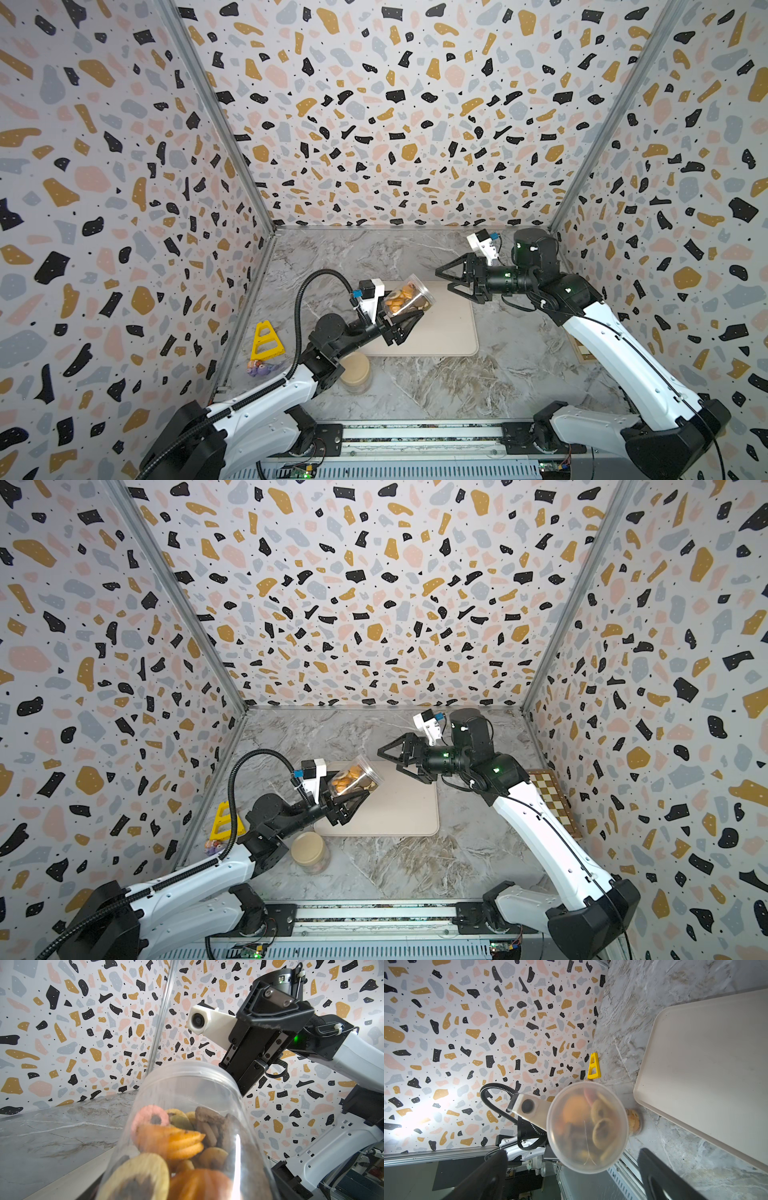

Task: Pour the cookies out of the jar
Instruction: Unscrew the lid from the jar.

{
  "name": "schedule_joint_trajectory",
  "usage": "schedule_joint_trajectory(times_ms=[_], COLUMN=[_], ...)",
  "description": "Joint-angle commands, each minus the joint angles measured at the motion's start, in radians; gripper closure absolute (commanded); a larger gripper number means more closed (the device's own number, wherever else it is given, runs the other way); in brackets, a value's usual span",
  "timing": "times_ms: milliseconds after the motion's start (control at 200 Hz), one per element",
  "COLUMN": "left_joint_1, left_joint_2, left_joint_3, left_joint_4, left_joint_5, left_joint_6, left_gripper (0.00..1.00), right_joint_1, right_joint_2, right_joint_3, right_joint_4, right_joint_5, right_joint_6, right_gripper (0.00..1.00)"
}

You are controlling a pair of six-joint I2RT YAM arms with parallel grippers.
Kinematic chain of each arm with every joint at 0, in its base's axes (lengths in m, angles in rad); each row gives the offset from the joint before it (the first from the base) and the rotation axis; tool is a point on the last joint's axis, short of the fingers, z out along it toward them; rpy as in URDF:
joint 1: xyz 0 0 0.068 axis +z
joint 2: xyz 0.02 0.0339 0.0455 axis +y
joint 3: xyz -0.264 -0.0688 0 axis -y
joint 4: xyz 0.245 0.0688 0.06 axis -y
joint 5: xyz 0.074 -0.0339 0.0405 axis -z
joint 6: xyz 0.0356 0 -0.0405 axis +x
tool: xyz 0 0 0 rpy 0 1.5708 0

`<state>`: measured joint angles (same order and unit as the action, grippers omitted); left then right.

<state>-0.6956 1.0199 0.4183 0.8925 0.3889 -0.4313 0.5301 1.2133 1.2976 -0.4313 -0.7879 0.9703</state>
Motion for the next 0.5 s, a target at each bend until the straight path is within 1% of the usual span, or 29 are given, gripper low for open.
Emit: schedule_joint_trajectory(times_ms=[0, 115, 295, 496], left_joint_1=[0.006, 0.005, 0.006, 0.006], left_joint_2=[0.011, 0.029, 0.034, 0.035], left_joint_3=[0.047, 0.048, 0.057, 0.063], left_joint_4=[0.142, 0.168, 0.181, 0.196], left_joint_5=[0.029, 0.034, 0.031, 0.019], left_joint_6=[0.002, -0.01, -0.021, -0.029], left_gripper=[0.59, 0.6, 0.61, 0.65], right_joint_1=[0.037, 0.051, 0.057, 0.063], right_joint_2=[0.015, 0.038, 0.048, 0.059], right_joint_3=[0.006, 0.023, 0.006, -0.006], right_joint_4=[0.061, 0.04, 0.042, 0.052], right_joint_5=[0.012, 0.043, 0.07, 0.068], right_joint_6=[0.049, 0.05, 0.066, 0.068], right_gripper=[0.01, 0.01, 0.01, 0.0])
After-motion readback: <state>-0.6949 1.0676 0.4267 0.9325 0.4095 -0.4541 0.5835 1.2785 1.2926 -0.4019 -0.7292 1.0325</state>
